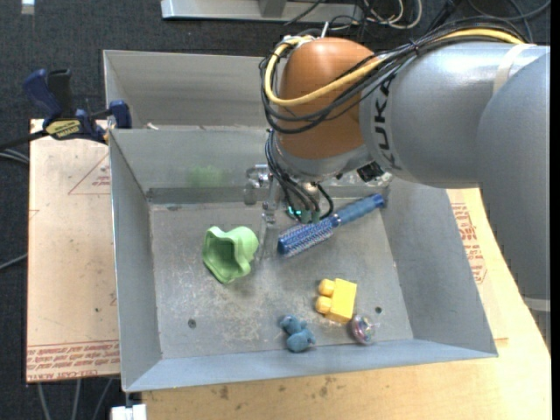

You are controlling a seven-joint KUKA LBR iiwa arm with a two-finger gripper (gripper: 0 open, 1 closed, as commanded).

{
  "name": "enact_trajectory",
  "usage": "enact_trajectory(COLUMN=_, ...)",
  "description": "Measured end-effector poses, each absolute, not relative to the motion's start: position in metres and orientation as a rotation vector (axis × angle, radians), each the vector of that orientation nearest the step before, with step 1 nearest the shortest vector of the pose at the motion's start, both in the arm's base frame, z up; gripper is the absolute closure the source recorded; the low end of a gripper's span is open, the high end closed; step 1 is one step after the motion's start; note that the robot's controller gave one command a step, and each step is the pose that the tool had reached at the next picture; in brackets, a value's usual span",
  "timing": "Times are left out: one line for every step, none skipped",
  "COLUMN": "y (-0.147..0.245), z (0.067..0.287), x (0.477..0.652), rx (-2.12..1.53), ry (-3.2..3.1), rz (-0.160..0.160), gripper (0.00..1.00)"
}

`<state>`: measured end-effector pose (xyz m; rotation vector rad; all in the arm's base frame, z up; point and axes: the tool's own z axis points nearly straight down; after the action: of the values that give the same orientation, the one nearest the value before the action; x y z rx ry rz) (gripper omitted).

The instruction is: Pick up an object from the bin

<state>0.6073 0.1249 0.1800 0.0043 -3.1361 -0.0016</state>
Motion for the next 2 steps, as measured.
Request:
enact_trajectory(y=0.1597, z=0.0715, x=0.602, rx=0.103, ry=-3.133, rz=-0.001, gripper=0.0)
enact_trajectory(y=0.1585, z=0.0764, x=0.6049, rx=0.098, ry=-3.141, rz=-0.003, gripper=1.0)
